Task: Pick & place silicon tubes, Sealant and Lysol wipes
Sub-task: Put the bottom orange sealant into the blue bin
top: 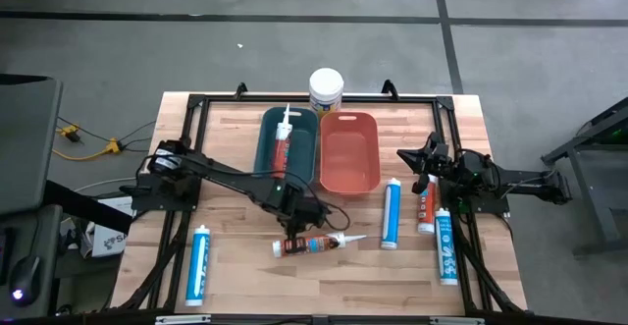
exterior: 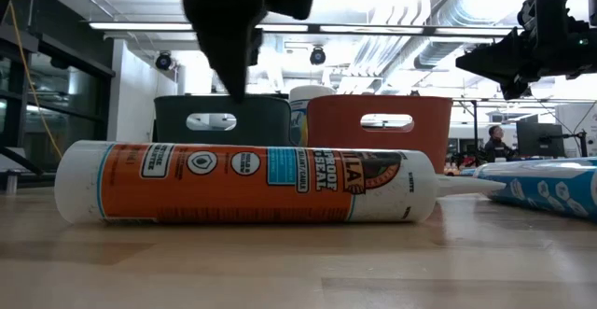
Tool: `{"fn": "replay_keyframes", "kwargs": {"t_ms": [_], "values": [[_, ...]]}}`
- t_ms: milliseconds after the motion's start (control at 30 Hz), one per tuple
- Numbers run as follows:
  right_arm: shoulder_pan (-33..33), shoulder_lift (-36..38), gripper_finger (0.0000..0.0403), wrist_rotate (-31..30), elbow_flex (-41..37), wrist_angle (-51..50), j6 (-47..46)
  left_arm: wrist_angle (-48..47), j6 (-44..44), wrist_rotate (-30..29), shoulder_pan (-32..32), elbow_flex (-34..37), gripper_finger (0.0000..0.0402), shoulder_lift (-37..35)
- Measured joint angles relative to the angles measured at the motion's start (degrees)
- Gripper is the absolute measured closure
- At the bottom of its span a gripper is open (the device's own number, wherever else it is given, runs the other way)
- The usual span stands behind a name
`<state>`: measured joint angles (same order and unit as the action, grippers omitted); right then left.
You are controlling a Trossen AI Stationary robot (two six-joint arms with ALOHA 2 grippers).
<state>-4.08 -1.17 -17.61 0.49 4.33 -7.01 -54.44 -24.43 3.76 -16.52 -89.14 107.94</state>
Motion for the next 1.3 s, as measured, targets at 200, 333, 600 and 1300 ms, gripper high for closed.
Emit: {"fn": "replay_keyframes", "kwargs": {"t_ms": [200,333,600,1300], "values": [[0.01,0.0,0.0391,-0.02,0.01,0.05,0.01,0.69,-0.11,-4.21,-2.81,0.0,0.0401,0.0],[0.01,0.0,0.0391,-0.02,-0.02,0.05,0.01,2.37,-0.13,-5.99,-4.1,0.0,0.0401,0.11],[0.01,0.0,0.0391,-0.03,-0.01,0.1,0.01,6.02,-5.92,-7.74,-4.69,-0.22,0.0401,3.4],[-0.01,0.02,0.0391,-0.02,0.0,0.04,0.0,10.63,-9.09,-9.02,-5.63,0.11,0.0105,5.73]]}}
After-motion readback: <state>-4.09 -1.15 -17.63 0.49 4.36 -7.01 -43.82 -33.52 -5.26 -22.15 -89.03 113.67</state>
